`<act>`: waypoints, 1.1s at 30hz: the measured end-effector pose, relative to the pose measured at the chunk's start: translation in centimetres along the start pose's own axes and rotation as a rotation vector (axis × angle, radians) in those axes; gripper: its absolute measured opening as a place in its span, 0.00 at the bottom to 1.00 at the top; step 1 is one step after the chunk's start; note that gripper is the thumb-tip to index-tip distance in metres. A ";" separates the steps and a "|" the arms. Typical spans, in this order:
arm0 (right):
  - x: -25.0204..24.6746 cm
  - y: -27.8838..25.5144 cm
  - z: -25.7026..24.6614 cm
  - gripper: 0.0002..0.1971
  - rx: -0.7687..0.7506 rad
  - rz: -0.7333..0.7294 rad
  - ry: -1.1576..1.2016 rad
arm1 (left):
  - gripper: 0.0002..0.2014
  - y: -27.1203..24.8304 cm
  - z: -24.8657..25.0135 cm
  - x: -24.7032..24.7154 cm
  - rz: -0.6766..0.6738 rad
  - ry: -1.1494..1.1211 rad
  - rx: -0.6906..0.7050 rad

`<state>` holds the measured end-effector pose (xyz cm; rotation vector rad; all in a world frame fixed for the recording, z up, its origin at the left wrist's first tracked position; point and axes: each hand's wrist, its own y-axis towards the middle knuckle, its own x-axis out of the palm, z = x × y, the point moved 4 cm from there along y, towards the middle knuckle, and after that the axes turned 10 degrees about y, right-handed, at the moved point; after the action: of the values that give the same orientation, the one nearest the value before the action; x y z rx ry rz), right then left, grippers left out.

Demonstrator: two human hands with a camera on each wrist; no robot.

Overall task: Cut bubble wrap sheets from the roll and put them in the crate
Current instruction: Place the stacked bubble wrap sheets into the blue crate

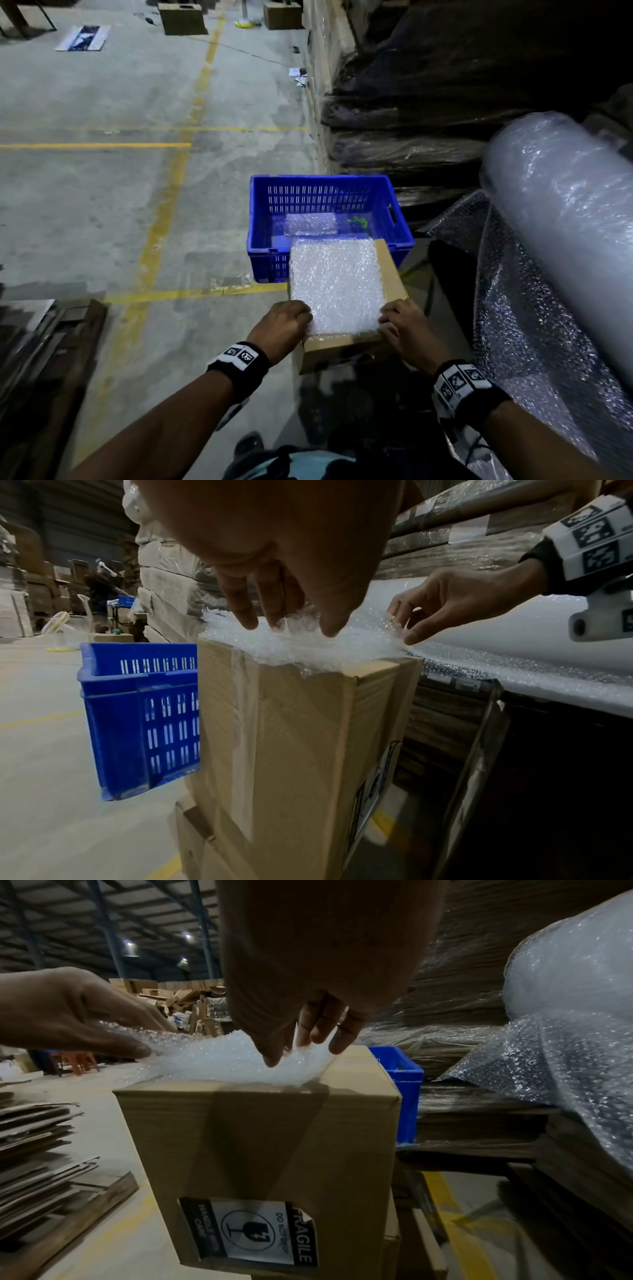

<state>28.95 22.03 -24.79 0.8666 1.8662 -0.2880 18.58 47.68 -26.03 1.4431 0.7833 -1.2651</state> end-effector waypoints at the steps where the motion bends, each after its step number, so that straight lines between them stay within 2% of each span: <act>1: 0.2 -0.2 0.0 0.08 -0.001 -0.013 -0.016 | 0.11 -0.2 0.0 0.1 -0.001 0.008 0.011; 3: 0.5 -0.4 0.2 0.08 0.006 -0.027 -0.023 | 0.13 -0.5 0.2 -0.2 0.007 0.035 0.029; 8: 0.6 -0.5 -0.2 0.09 0.040 -0.010 -0.012 | 0.25 -0.3 1.9 -1.8 -0.005 0.217 0.068; 11: 0.2 -0.4 -0.8 0.09 0.024 0.009 -0.026 | 0.19 0.7 3.9 -1.7 0.018 0.265 0.195; 13: 0.2 -0.4 -0.8 0.10 0.003 0.000 -0.039 | 0.15 1.2 4.5 -1.0 0.006 0.300 0.224; 15: 0.2 -0.4 -0.8 0.12 0.004 -0.022 -0.053 | 0.14 1.5 4.6 -0.6 -0.016 0.320 0.193; 19: -0.1 0.3 -1.2 0.17 0.091 -0.073 -0.065 | 0.18 2.3 4.8 -0.8 -0.113 0.312 0.141; 22: -0.2 1.1 -1.4 0.21 0.048 -0.110 -0.069 | 0.12 3.1 4.7 -0.7 -0.168 0.367 0.126; 27: 0.0 1.8 -1.6 0.17 -0.061 -0.126 -0.097 | 0.14 4.1 4.7 -0.6 -0.178 0.389 0.082; 30: -0.2 2.2 -2.2 0.07 -0.110 -0.089 -0.083 | 0.15 4.1 4.8 -1.0 -0.171 0.393 0.071; 33: -0.2 2.3 -2.4 0.13 -0.111 -0.090 -0.039 | 0.12 4.2 4.8 -1.5 -0.174 0.396 0.067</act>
<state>28.93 24.88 -23.08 0.6976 1.8691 -0.2527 20.66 42.20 -23.08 1.7385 1.1601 -1.1549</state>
